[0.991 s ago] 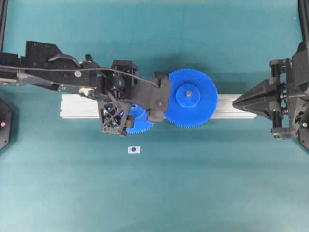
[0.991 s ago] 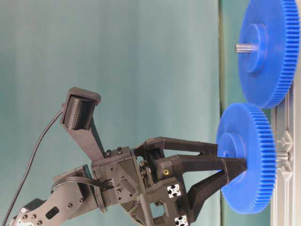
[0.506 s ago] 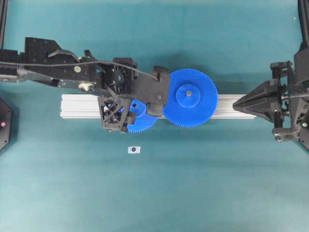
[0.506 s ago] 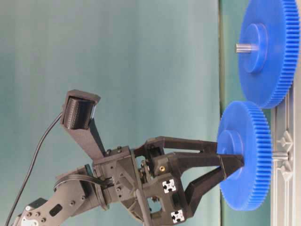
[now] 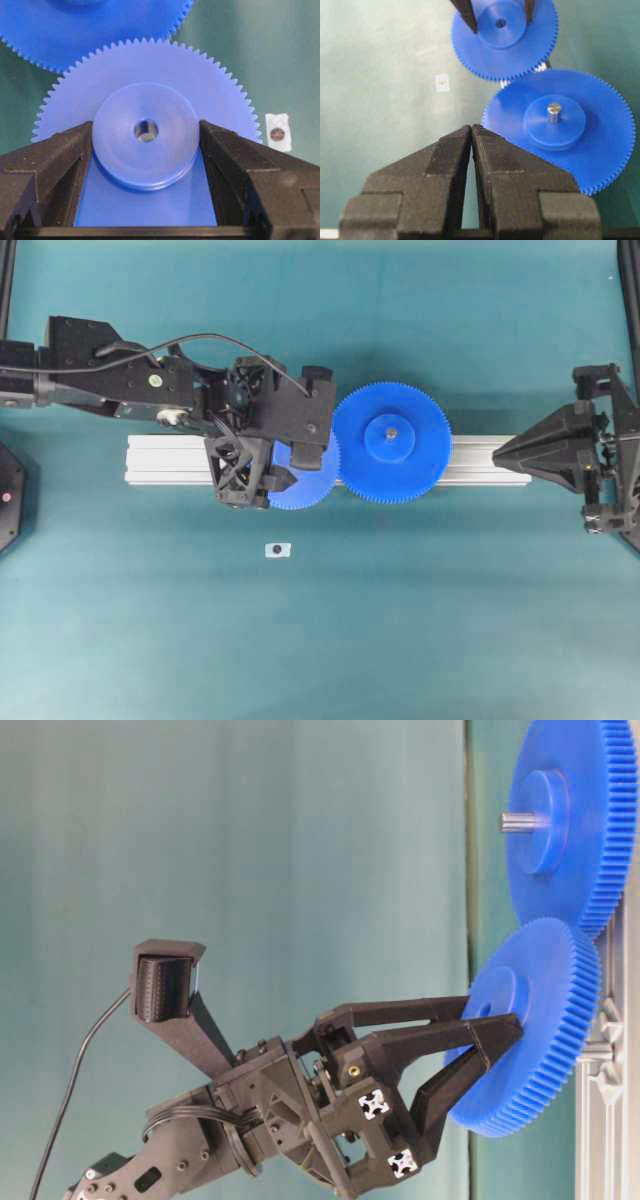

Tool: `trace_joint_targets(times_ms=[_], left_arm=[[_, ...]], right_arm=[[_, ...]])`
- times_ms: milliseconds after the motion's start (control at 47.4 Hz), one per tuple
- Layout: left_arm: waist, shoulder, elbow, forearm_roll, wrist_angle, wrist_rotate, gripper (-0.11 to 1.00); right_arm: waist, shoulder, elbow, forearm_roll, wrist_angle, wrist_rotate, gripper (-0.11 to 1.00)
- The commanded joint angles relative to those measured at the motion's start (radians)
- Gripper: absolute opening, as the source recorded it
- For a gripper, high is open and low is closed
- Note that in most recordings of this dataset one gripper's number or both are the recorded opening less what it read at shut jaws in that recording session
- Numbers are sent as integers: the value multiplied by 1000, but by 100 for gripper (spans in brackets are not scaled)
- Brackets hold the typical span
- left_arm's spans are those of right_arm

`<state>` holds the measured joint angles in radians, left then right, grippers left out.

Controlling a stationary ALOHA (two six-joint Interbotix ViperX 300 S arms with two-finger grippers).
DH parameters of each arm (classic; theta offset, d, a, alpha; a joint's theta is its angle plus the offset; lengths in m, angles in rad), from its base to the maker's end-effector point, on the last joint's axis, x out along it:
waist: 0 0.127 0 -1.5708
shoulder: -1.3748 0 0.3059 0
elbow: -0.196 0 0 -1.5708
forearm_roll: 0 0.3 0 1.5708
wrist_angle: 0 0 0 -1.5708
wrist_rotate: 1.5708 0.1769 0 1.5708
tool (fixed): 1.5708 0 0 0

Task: Insert the small gear onto the shaft.
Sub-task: 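Align the gear's bore over the shaft beside the large gear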

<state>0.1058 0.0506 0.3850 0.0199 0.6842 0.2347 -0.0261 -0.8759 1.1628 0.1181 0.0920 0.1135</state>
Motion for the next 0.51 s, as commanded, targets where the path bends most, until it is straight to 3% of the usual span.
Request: trace_joint_targets(times_ms=[0, 232, 485], left_arm=[[8, -25, -2, 2, 34, 2, 71], [8, -43, -2, 3, 156, 3, 71], [8, -34, -11, 2, 115, 3, 71]], right_arm=[[3, -3, -11, -3, -5, 12, 15], [2, -6, -5, -3, -6, 12, 15], [3, -8, -2, -3, -6, 12, 15]])
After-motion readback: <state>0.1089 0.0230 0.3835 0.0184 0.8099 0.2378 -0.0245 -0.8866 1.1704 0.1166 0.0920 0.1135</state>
